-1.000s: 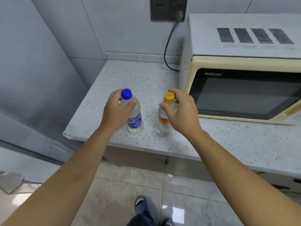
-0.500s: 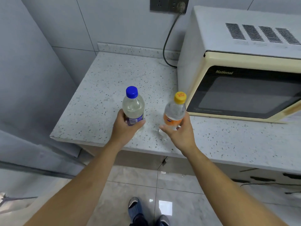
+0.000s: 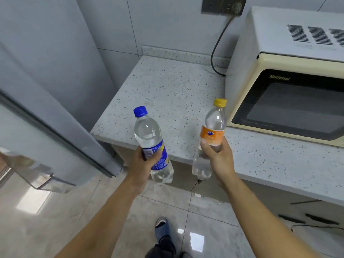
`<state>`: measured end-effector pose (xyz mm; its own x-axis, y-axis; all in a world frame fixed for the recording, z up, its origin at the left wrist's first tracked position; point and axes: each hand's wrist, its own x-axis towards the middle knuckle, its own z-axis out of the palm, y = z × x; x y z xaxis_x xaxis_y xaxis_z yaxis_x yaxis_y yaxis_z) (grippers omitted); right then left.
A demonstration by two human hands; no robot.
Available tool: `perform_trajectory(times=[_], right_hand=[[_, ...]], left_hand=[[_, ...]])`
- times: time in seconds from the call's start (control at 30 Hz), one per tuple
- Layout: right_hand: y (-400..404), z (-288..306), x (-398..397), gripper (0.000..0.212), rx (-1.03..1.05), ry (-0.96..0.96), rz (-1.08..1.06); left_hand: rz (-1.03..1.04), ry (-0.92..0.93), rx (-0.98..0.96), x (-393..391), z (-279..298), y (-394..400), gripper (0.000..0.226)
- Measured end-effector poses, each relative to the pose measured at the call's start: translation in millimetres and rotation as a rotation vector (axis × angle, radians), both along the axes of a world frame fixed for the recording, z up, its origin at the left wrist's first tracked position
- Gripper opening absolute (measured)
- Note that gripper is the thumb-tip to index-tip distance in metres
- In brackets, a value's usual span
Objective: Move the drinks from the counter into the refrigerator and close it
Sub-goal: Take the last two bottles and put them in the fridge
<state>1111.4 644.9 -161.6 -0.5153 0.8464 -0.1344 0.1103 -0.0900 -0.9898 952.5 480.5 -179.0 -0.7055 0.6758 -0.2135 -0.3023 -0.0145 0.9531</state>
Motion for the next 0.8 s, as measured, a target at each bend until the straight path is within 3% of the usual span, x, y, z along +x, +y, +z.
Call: perform_trajectory(times=[0.17, 0.47, 0.8], right_hand=[[-45, -6, 15, 0.046, -0.198, 0.089, 0.124], [-162, -39, 0, 0.047, -0.427, 0.015, 0.468], [-308, -56, -54, 0.049, -0.500, -0.117, 0.817]], left_hand=[[0.141, -0.173, -0.036, 47, -5, -71, 0.060], [0.537, -0.390, -0.156, 101, -9, -200, 0.062], [0.926, -0.382, -0.230, 111, -9, -337, 0.049]])
